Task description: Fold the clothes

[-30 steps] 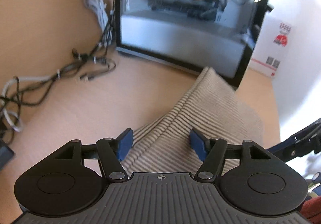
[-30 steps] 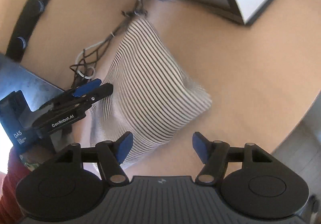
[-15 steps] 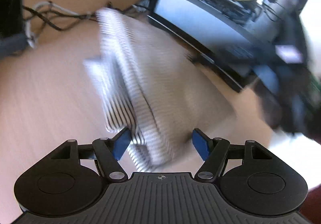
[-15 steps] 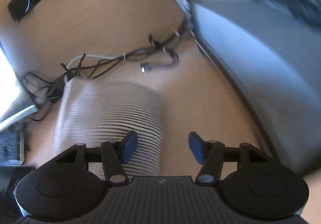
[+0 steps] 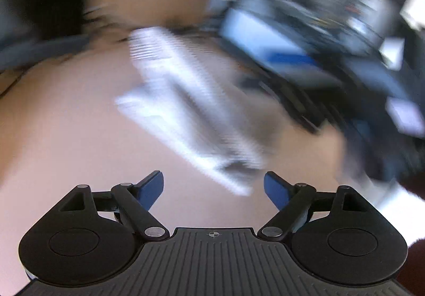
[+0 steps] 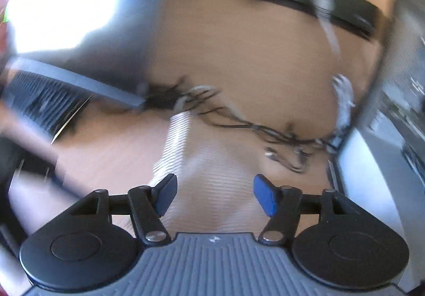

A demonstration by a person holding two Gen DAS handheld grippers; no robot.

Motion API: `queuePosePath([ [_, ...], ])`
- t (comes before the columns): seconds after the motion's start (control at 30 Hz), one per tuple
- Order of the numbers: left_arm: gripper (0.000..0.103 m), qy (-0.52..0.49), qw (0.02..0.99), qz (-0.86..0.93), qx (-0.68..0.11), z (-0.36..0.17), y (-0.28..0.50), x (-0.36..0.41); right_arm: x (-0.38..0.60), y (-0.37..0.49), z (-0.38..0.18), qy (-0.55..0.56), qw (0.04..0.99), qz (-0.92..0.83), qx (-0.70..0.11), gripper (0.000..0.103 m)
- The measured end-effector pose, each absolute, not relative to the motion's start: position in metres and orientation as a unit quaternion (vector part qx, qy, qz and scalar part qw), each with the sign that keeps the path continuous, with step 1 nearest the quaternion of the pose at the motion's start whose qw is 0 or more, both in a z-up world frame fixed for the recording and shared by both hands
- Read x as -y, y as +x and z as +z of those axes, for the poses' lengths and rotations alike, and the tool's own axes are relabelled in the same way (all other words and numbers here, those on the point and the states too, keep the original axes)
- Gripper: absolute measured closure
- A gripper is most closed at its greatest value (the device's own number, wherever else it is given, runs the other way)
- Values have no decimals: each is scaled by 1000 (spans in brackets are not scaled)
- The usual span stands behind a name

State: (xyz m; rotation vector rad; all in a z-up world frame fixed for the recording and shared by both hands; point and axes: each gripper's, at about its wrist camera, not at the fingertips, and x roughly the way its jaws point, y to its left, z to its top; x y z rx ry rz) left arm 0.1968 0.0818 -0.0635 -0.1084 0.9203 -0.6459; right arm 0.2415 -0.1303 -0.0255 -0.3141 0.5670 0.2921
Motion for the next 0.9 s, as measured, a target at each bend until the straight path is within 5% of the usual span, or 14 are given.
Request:
queuePosePath([
  [0.13, 26, -107, 854, -249, -445, -64, 213, -100, 111, 239, -55, -191, 915, 160, -316, 37],
  [0.17, 33, -117, 854, -247, -442, -64, 215, -100, 112, 238, -58, -202, 912, 157, -321, 42],
  [0.27, 57, -126, 854, -261, -432, -62, 223, -84, 132, 238, -48, -194, 908, 157, -336, 88],
  [0.4, 78, -138, 839, -307, -428, -70, 234, -62, 154, 237, -14, -163, 915, 158, -335, 94],
  [0.63, 66, -79, 832, -375, -400, -67, 218, -27, 146, 262, 6, -29, 898, 239, -368, 94],
  [0.9, 60, -90, 837, -322, -434, -68, 199, -95, 100, 255, -60, -201, 856, 247, -407, 92],
])
